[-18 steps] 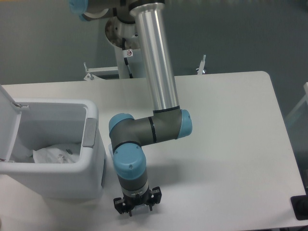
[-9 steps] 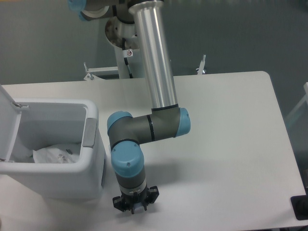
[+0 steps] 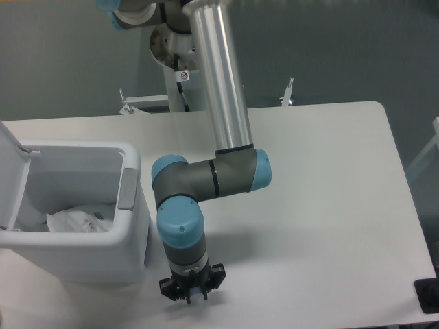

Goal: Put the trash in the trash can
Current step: 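Close the gripper around the water bottle's middle, then lift the bottle and carry it over the trash bin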

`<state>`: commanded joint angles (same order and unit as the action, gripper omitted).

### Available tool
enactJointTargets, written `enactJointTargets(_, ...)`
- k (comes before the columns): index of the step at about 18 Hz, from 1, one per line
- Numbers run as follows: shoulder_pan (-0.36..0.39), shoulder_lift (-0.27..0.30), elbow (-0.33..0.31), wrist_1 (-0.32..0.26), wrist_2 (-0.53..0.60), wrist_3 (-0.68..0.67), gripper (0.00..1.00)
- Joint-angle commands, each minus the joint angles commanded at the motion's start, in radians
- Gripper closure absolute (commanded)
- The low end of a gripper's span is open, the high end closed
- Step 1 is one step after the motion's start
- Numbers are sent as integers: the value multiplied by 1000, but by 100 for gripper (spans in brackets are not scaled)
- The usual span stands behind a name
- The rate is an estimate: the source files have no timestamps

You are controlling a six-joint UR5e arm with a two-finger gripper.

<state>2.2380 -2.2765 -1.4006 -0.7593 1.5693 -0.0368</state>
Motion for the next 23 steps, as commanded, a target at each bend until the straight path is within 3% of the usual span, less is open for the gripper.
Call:
enactJointTargets(3, 47, 50, 52, 2, 8, -34, 69)
enactJointTargets(6, 141, 167, 92, 6, 0, -61, 69)
enactJointTargets(10, 190, 281, 120, 51, -2, -116, 69)
enactJointTargets(17, 173, 432, 141, 78, -3, -225, 69)
enactJointTargets(23, 85, 508, 152, 80, -2, -270, 68)
